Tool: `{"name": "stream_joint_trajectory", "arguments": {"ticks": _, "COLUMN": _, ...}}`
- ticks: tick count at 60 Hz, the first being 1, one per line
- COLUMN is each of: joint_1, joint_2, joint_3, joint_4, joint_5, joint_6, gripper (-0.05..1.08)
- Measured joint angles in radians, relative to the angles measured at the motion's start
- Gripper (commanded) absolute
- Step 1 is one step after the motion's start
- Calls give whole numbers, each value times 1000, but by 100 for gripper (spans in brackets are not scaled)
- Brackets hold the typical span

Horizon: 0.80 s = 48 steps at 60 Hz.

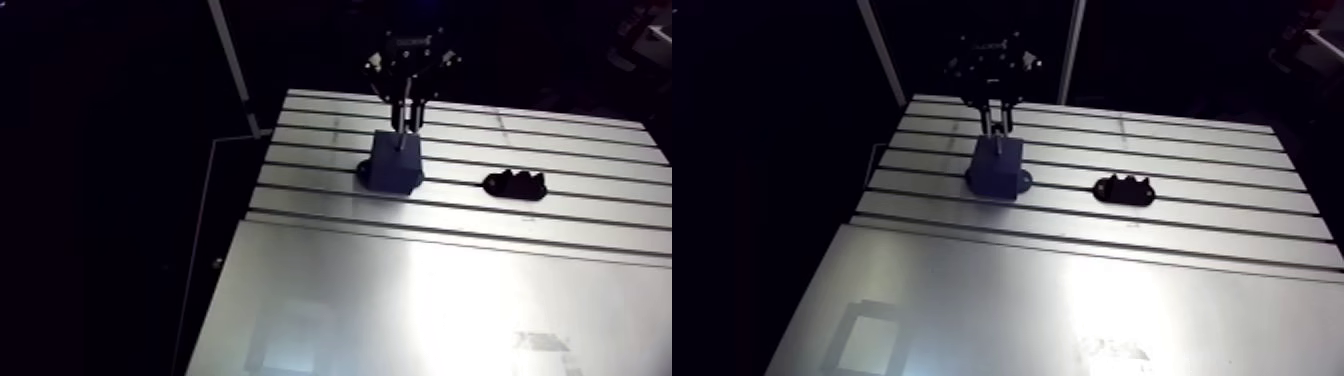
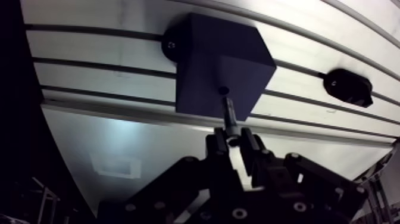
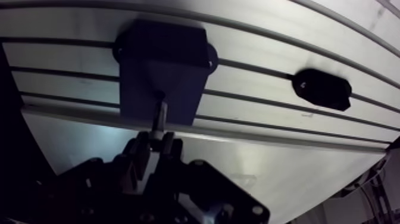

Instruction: Pick up the M10 bolt and insert it into the hole until fully seated.

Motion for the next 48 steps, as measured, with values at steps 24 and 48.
{"name": "stream_joint_trajectory", "arguments": {"ticks": 24, "joint_1": 1, "joint_2": 2, "joint_3": -1, "joint_4": -2, "joint_5": 1, "joint_6": 1, "gripper": 108}}
{"name": "stream_joint_trajectory", "arguments": {"ticks": 48, "joint_1": 2, "joint_2": 5, "joint_3": -2, "joint_4": -3, "joint_5": 2, "joint_6": 1, "gripper": 108}}
